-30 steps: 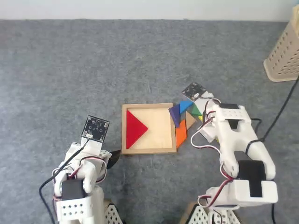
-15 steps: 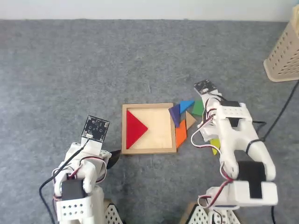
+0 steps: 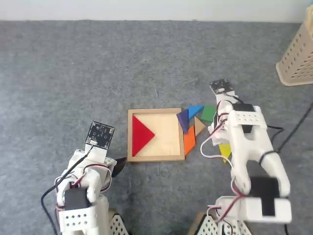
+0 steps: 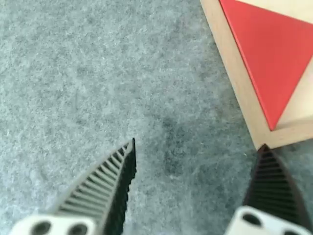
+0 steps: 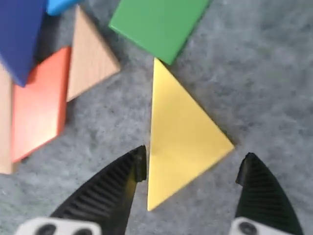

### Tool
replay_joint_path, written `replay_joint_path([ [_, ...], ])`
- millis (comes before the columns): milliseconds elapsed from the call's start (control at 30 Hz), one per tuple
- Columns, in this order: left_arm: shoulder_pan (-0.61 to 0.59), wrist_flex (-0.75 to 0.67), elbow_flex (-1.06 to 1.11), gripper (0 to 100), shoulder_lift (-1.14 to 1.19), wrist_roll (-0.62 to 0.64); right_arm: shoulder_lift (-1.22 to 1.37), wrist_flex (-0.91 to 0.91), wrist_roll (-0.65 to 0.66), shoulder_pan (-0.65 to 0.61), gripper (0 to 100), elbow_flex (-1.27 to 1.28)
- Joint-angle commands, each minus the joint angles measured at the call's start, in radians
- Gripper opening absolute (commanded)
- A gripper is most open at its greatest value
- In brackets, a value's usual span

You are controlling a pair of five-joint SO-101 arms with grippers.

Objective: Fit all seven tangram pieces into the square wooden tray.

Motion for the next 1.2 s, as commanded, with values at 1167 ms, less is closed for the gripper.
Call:
replay_joint_path([
  [1167,0.005,0.000,-0.005,35,-0.014,-0.005,0.079,-0.012,0.074,-0.001,18.8,-0.084],
])
